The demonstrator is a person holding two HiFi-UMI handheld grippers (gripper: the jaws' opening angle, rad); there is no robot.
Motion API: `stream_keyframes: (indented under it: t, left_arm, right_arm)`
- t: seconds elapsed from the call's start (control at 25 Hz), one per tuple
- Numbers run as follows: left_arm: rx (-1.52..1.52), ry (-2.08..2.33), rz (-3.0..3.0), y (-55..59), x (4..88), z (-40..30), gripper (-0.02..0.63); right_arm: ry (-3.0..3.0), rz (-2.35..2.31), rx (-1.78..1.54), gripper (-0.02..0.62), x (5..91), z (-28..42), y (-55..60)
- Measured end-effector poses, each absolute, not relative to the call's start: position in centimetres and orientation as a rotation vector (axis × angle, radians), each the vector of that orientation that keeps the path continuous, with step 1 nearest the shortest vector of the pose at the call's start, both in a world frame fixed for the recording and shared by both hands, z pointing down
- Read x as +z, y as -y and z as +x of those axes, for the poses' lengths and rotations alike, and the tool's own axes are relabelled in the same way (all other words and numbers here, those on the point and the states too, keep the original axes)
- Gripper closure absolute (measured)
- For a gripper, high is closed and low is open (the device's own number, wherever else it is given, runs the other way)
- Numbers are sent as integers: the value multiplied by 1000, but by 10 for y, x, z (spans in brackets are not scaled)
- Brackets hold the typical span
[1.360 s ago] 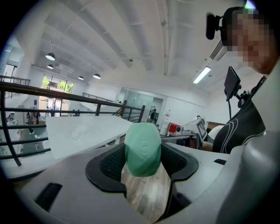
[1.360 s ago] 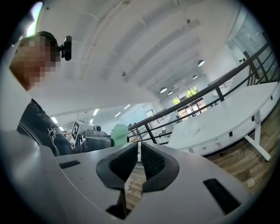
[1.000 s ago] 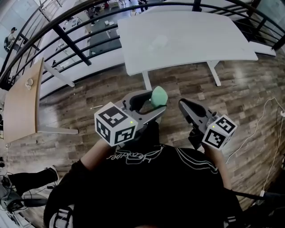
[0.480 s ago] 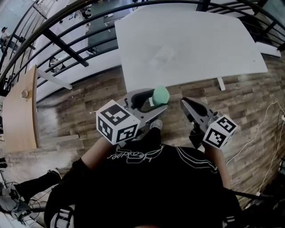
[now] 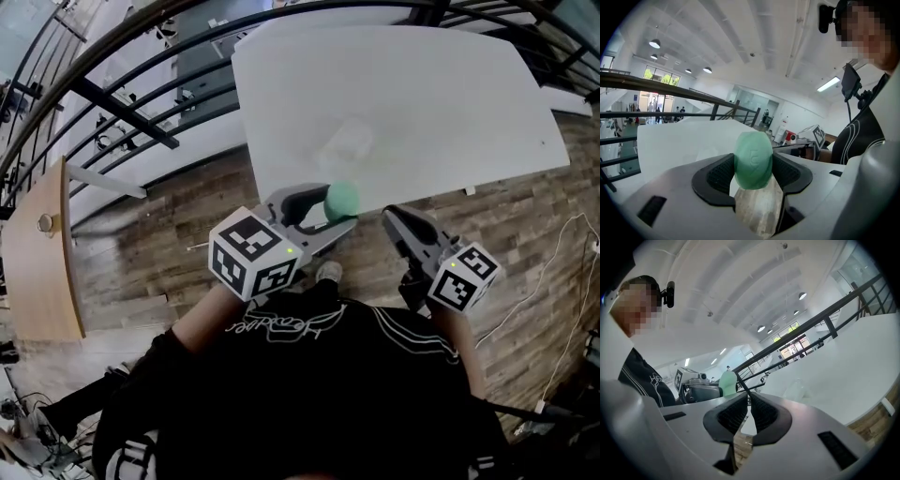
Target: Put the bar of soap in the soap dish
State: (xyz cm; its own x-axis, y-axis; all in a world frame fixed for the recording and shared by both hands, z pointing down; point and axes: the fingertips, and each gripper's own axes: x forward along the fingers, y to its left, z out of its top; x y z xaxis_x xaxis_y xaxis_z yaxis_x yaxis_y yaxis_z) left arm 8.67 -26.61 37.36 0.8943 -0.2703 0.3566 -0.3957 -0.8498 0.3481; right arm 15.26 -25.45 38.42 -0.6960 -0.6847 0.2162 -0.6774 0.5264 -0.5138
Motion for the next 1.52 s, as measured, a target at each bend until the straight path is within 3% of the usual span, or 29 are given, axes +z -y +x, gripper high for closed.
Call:
stream_keyframes:
  t: [1.52]
  left_arm:
    - [692, 733, 2687, 421, 446, 144, 345]
  right_arm:
    - [-2631, -1237, -1058, 569, 424, 212, 356]
